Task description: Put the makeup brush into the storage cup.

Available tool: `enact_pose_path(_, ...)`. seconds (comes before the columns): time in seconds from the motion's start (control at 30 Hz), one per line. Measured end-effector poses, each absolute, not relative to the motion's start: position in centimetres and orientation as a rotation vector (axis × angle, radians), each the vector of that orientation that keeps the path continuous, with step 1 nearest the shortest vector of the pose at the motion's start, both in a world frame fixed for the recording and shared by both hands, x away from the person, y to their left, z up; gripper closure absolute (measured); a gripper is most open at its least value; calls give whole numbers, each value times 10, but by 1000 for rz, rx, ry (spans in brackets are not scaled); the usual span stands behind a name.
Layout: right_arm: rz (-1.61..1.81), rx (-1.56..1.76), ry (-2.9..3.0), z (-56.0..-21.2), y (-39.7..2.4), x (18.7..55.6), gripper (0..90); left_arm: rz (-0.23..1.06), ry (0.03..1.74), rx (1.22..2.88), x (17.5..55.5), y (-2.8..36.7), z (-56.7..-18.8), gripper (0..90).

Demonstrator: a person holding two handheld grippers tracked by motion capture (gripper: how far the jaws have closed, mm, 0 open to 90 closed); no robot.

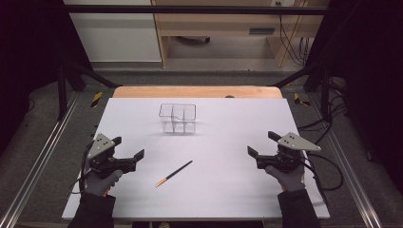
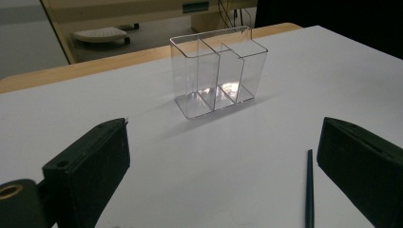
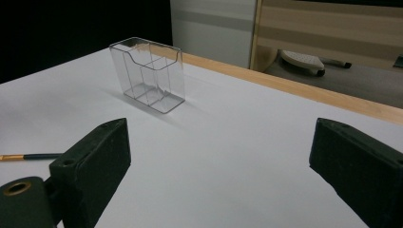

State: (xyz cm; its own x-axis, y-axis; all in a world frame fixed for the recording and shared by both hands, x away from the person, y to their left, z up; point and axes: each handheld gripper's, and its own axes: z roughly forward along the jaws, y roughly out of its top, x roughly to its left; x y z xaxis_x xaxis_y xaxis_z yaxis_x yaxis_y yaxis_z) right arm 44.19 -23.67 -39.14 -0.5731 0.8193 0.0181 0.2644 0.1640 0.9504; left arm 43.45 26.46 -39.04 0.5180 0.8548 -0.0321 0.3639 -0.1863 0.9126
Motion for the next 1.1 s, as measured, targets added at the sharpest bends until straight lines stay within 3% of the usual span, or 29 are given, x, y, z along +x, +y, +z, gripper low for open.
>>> enact_pose_path(1.1, 1391, 1034, 1948, -392, -234, 440, 68, 579, 999, 1946, 440, 237, -400, 39)
